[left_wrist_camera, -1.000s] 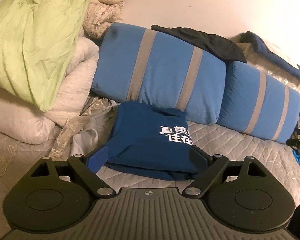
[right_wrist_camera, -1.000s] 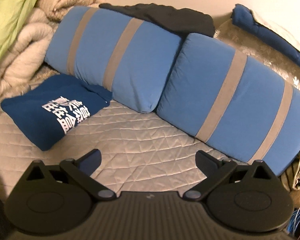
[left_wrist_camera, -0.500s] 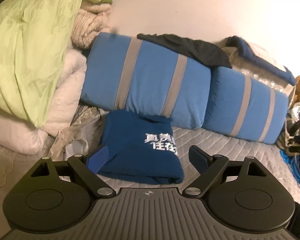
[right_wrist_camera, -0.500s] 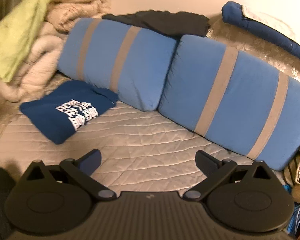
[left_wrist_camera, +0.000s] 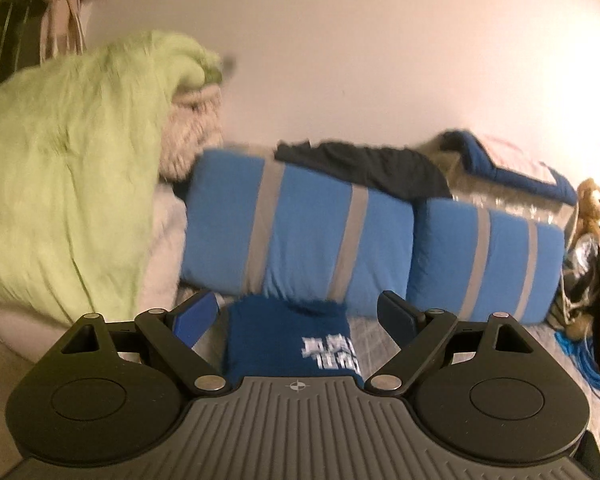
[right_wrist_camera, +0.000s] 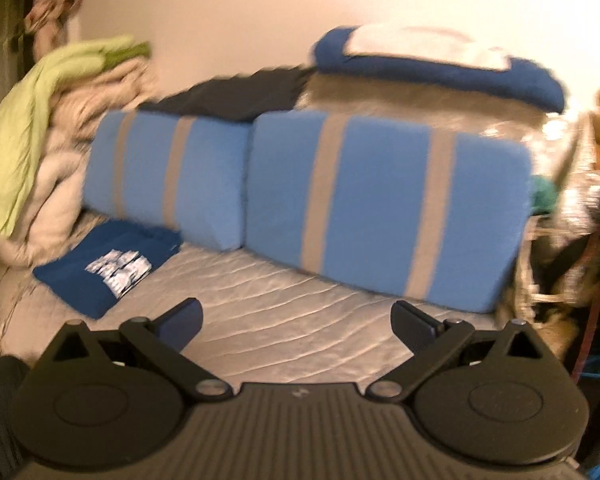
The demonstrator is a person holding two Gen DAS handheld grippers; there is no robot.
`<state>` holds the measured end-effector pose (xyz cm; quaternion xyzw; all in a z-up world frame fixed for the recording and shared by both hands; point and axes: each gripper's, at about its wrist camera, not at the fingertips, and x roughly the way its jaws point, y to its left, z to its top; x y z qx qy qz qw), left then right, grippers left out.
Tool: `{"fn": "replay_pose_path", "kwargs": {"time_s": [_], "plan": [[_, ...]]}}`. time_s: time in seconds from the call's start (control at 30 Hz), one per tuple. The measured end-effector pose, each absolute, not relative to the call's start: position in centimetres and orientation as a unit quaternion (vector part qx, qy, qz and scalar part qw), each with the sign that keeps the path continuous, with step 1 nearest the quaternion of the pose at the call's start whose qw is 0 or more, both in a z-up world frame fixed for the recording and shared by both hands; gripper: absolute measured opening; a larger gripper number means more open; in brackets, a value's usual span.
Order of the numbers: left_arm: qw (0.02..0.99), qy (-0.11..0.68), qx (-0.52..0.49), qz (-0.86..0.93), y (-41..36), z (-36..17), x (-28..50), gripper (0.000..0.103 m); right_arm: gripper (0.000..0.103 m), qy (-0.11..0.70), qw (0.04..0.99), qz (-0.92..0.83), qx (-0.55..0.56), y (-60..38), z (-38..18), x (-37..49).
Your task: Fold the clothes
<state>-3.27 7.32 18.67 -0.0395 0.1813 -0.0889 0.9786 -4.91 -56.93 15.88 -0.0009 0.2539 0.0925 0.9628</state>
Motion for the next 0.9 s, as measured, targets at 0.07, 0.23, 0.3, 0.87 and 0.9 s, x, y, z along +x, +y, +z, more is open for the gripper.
{"fn": "replay_pose_path", "kwargs": {"time_s": [0.07,0.23,0.3,0.87,0.9], "plan": [[0.980,0.170,-0.053,-0.088,7.8,19.6,-3.7,0.089,0.103,0.241,0.968,0.072,0.015,-59.2,16.9,-6.0],[0.973,0.171,-0.112,-0.104,8.2,19.6,-4.5,0.089,0.103,0.214,0.974,0.028,0.062,-64.3,18.3,-8.7],[0.971,0.178,-0.120,-0.108,7.9,19.0,-4.7,0.089,0.103,0.209,0.975,0.013,0.077,-65.9,18.5,-9.7],[0.959,0.244,-0.075,-0.126,2.8,11.7,-3.7,0.089,0.103,0.254,0.961,-0.040,0.104,-70.8,13.7,-16.7],[0.958,0.250,-0.071,-0.123,2.6,11.4,-3.6,0.089,0.103,0.256,0.960,-0.040,0.107,-70.7,13.3,-16.8]]}}
